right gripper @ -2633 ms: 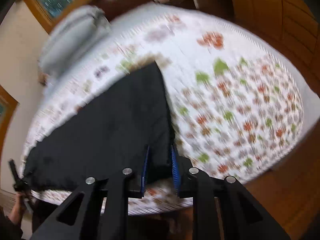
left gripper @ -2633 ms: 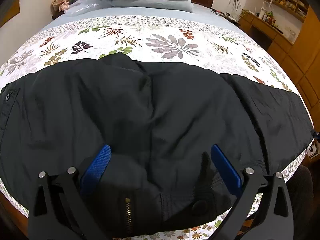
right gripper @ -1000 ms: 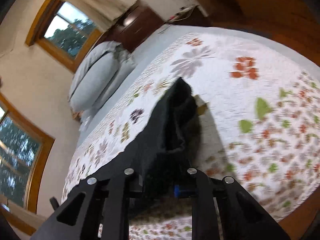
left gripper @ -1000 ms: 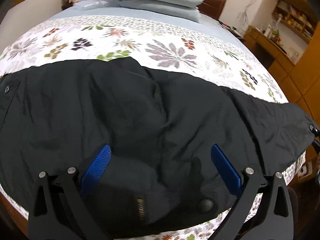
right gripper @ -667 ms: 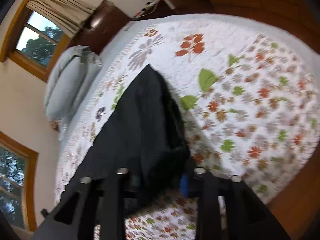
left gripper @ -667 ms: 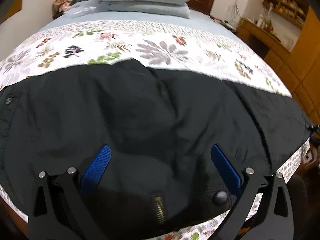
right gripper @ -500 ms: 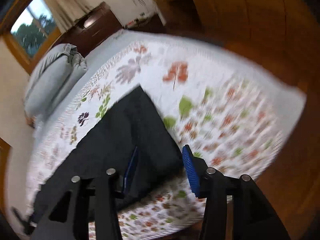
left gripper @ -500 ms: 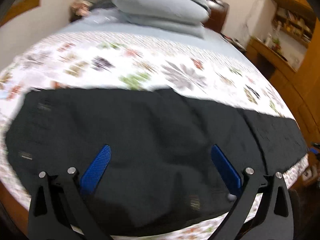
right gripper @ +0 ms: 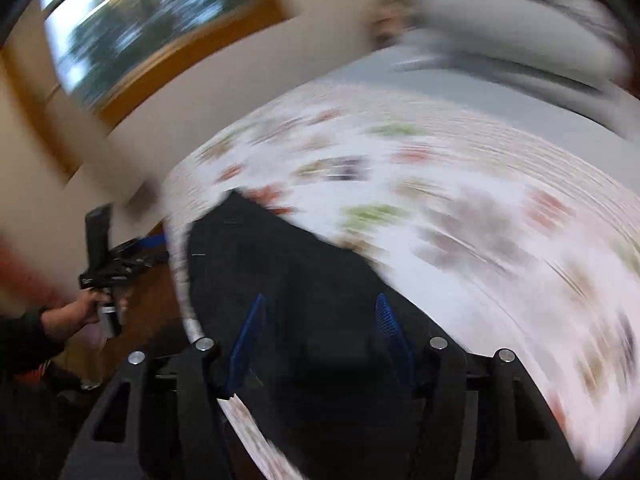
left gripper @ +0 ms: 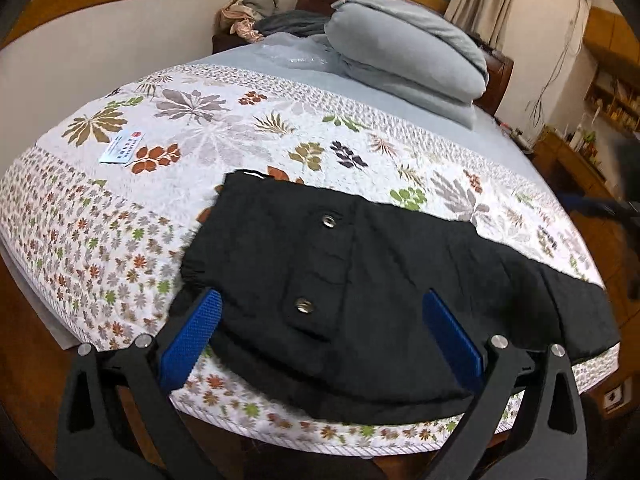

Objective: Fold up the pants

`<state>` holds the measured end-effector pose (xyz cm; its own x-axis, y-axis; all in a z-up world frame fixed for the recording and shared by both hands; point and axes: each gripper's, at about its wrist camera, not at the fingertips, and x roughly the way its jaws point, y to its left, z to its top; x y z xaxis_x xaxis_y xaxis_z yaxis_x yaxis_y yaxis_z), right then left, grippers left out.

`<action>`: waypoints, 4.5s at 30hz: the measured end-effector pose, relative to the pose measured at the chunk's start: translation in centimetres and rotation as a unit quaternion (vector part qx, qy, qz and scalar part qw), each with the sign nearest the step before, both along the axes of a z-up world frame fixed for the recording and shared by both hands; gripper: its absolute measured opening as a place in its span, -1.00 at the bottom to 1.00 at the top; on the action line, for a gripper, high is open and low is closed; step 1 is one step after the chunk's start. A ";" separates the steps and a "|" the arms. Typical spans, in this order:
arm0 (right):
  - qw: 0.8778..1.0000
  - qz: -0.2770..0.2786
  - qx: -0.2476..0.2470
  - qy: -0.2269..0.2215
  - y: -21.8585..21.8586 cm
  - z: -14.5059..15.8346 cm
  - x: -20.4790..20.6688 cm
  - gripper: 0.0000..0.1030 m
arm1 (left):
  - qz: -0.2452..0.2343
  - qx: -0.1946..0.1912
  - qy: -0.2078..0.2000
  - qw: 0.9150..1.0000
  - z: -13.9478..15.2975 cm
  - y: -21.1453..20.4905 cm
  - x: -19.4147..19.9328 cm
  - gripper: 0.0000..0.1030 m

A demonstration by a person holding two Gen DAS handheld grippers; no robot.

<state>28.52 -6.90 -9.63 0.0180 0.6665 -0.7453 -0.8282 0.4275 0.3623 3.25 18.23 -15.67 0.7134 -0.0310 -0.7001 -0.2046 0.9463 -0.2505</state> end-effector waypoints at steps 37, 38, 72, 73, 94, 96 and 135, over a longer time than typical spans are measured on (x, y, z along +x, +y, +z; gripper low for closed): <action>0.922 0.347 -0.169 0.029 34.5 -10.5 2.1 -0.61 | 0.055 -0.015 0.002 0.998 -5.6 6.8 3.8 0.95; 0.926 0.341 -0.162 0.022 34.9 -10.0 2.3 -0.61 | 0.060 -0.007 0.001 0.998 -5.3 7.1 4.2 0.95; 0.965 0.137 -0.145 -0.170 27.0 -12.5 -14.8 0.11 | 0.110 0.039 -0.040 0.992 1.8 10.5 -4.9 0.95; 0.962 0.139 -0.151 -0.178 27.1 -12.7 -15.1 0.12 | 0.112 0.038 -0.040 0.992 1.8 10.6 -4.9 0.95; 0.984 0.130 -0.096 -0.077 25.8 -12.2 -14.2 -0.90 | 0.131 0.021 -0.031 0.991 1.0 11.6 -5.7 0.95; 0.986 0.124 -0.094 -0.068 25.8 -13.0 -14.1 -0.76 | 0.129 0.016 -0.026 0.991 0.9 11.4 -5.2 0.95; 0.869 -0.483 0.084 0.062 -39.0 -10.4 -14.5 0.19 | -0.060 0.127 0.090 0.986 -5.6 -12.7 9.4 0.95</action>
<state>14.03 -45.89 -20.03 0.5559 0.4854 -0.6749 -0.0626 0.8340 0.5482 12.65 5.54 -21.23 0.5785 0.0839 -0.8113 -0.1060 0.9940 0.0272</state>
